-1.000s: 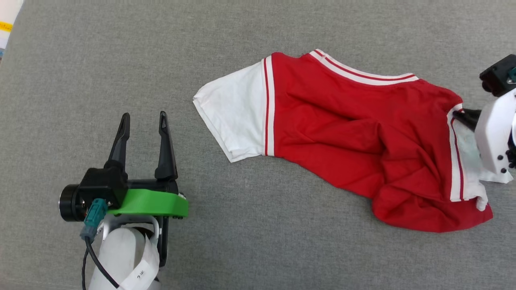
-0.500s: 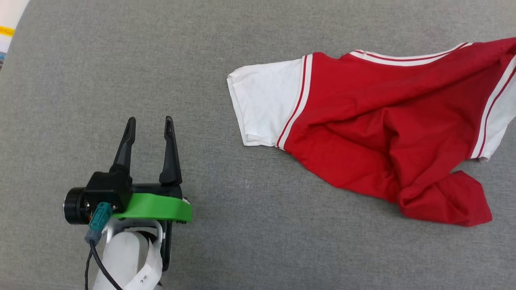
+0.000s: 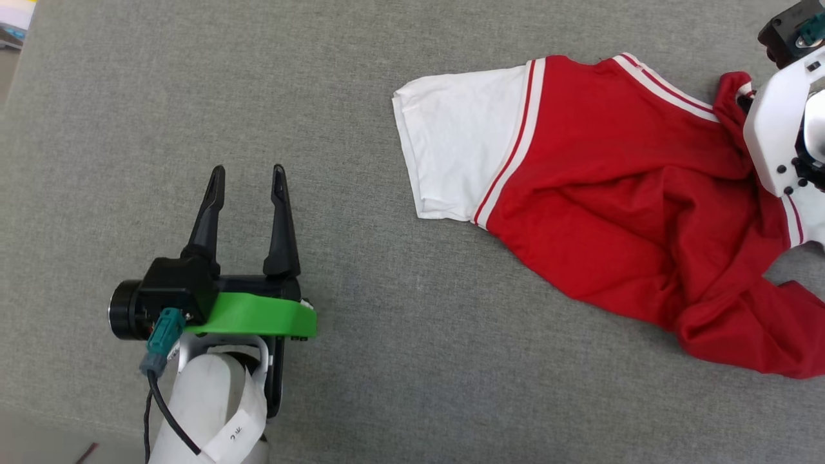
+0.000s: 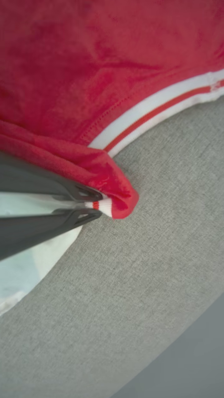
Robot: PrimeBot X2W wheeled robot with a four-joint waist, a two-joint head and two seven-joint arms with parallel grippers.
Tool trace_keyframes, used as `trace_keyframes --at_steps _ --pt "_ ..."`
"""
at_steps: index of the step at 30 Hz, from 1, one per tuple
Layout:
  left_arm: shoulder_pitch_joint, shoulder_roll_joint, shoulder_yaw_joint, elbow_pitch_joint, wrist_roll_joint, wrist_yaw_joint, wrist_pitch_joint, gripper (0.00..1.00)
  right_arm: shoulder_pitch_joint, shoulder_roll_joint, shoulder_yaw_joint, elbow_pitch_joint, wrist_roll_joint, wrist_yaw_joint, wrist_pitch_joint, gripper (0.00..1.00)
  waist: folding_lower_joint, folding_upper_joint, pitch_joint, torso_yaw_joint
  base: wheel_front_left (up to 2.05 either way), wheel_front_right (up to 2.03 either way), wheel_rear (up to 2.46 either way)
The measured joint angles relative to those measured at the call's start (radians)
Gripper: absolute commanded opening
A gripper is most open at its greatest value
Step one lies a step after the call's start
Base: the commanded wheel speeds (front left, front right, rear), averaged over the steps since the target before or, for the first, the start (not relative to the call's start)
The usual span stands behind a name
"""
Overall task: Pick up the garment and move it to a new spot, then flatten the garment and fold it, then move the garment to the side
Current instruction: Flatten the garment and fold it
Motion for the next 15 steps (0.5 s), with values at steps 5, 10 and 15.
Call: trace_keyframes --at_steps 5,10,15 --pt "-0.001 0.0 0.006 0.002 -0.002 0.003 0.0 1.0 -0.017 0.003 0.04 0.087 0.036 0.0 -0.062 0.0 -0.0001 0.0 0.002 0.017 0.0 0.0 0.0" --pt "0.005 0.0 0.029 0.007 0.009 0.003 0.0 1.0 -0.01 0.024 0.038 0.136 0.077 0.0 -0.224 1.0 0.0 0.0 -0.027 0.012 0.0 0.0 0.0" --pt "0.024 0.0 0.057 0.007 0.025 -0.002 0.0 1.0 0.031 0.033 0.032 0.136 0.069 0.001 -0.419 1.0 0.0 0.0 -0.08 -0.011 0.0 0.0 0.0"
